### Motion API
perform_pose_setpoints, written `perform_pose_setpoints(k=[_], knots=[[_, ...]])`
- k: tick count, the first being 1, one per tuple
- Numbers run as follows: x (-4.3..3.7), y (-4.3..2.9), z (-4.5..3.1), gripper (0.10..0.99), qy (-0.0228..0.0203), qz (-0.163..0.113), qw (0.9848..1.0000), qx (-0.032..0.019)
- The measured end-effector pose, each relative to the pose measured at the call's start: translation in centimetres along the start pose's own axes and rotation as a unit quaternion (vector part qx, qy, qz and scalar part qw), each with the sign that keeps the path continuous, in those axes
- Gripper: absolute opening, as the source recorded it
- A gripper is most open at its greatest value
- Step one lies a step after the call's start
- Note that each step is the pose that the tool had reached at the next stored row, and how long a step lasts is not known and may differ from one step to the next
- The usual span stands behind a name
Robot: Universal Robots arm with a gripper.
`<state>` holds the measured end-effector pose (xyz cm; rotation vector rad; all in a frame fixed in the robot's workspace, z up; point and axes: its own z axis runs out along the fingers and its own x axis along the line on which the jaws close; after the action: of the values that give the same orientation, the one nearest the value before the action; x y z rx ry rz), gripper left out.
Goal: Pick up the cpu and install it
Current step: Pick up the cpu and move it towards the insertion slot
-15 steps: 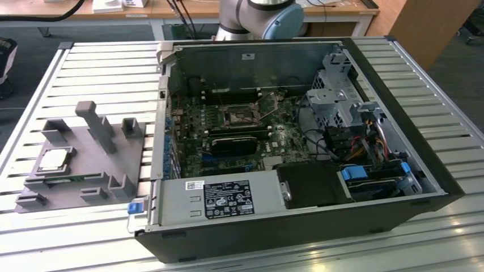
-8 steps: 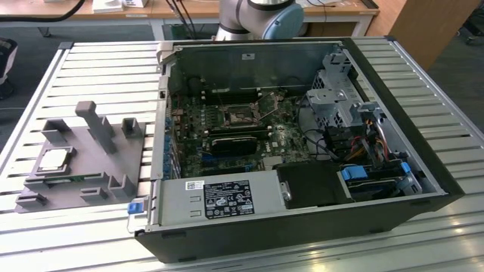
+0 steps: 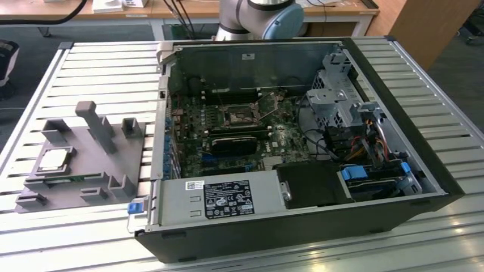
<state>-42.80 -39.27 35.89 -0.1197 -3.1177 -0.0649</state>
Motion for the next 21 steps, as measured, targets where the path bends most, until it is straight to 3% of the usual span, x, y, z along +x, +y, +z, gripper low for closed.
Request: perform_pose_setpoints(k=[21], knots=[[-0.02,-0.03,0.74,0.114,0.0,0.0,1.0,0.0]])
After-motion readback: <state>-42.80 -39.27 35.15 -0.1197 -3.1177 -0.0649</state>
